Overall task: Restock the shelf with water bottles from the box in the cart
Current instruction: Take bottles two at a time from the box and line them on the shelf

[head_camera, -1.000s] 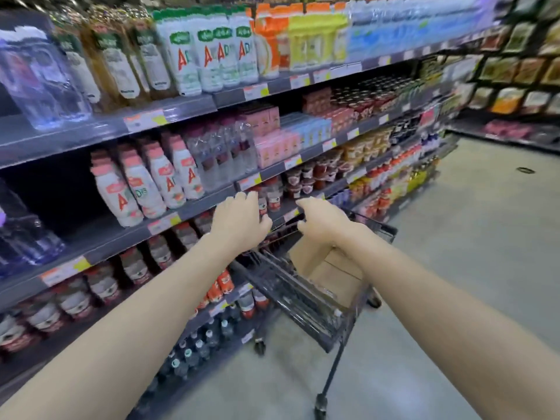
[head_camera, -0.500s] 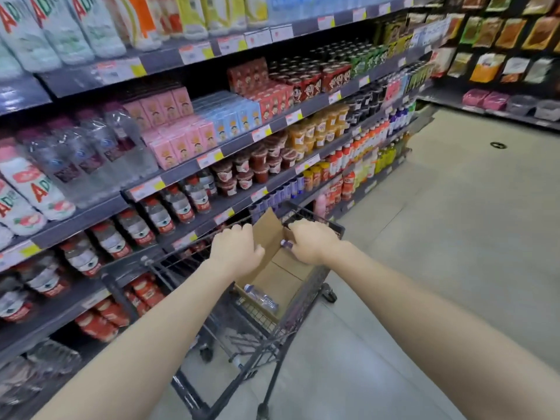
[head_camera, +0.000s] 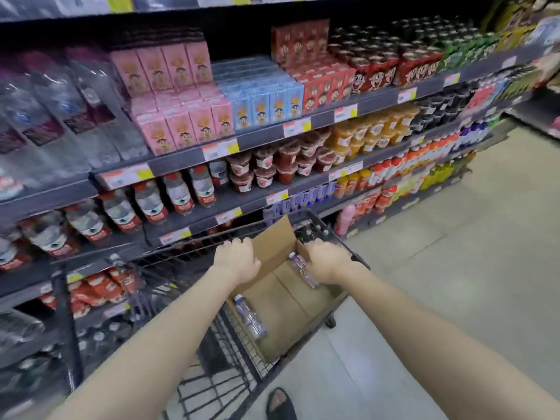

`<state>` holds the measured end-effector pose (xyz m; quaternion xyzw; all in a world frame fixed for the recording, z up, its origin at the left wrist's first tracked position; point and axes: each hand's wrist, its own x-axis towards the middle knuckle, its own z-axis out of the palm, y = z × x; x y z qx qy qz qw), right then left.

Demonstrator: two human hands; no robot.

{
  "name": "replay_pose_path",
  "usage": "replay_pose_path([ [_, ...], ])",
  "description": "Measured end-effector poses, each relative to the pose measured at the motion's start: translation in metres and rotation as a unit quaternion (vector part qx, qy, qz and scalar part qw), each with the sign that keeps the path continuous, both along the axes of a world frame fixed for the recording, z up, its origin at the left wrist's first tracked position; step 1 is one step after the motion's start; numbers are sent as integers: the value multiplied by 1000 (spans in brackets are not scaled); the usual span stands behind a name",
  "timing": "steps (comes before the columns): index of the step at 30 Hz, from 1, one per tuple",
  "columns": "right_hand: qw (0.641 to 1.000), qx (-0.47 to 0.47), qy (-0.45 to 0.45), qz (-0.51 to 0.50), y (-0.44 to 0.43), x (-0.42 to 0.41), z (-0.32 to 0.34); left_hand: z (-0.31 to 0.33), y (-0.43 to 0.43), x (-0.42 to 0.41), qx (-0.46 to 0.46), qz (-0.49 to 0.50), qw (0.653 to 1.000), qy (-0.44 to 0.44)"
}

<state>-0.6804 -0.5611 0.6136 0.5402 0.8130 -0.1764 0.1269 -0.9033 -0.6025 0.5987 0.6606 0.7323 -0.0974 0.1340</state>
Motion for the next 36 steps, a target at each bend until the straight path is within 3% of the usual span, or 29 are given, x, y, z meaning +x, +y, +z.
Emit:
replay_pose_path([
  [5,999,-42,-6,15,58,-13,-40,-45,34,-5,-85,48,995,-1],
  [11,992,-119,-22,27,128,-31,-109,-100,57,4,-118,110,987,-3],
  [19,970,-213,-96,63,205,-46,-234,-190,53,22,-241,229,942,-49],
  [25,974,-204,-97,35,217,-50,-279,-244,63,18,-284,279,914,-77],
  [32,971,-212,-105,-24,198,-34,-381,-336,57,27,-313,318,889,-105],
  [36,989,-118,-68,-52,191,-24,-434,-384,45,32,-282,422,850,-143],
])
